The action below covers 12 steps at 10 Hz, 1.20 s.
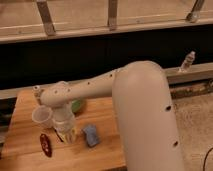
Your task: Knock the eraser over
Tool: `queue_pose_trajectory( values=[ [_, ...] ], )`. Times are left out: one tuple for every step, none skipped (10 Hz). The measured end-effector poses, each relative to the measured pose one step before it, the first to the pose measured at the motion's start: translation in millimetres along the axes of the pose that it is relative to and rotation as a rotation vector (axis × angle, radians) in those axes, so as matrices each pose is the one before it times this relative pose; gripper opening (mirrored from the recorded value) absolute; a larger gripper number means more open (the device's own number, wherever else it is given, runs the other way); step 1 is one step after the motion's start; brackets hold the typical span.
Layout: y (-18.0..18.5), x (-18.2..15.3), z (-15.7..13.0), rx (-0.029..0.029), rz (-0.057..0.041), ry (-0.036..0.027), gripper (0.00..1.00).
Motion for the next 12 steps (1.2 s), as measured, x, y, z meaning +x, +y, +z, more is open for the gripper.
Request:
queue_pose_trajectory(
  values=[
    [1.89, -14.12, -13.0, -0.00041, -0.01503, -0.0861, 0.0],
    [0.4, -7.21, -12.15, 0.00197, -0.00594, -0.08123, 0.0],
    [-1.8, -6.22, -13.35, 0.0245, -0.00237, -0.08334, 0.0],
    [-1.66, -6.72, -10.24, 0.04481, -0.0003, -0.064, 0.0],
    [-5.93, -5.97, -12.51, 0.0509, 0.00787, -0.07113, 0.0],
    [-19.17, -1.38, -12.98, 0.03913, 0.02469, -0.07772, 0.0],
    [-12.44, -1.95, -6.2, 0.01352, 0.02315, -0.05193, 0.0],
    [-11.04, -1.68, -4.39, 0.01673, 0.02191, -0.05552, 0.0],
    [-7.41, 1.36, -7.61, 0.01802, 0.02473, -0.04048, 0.0],
    [-4.13, 2.12, -9.54, 0.00835, 0.01859, -0.02276, 0.0],
    [-4.08, 1.53, -12.6, 0.00971, 0.01841, -0.02347, 0.0],
    [-0.23, 0.45, -1.64, 0.00105, 0.00214, -0.00345, 0.03]
  ],
)
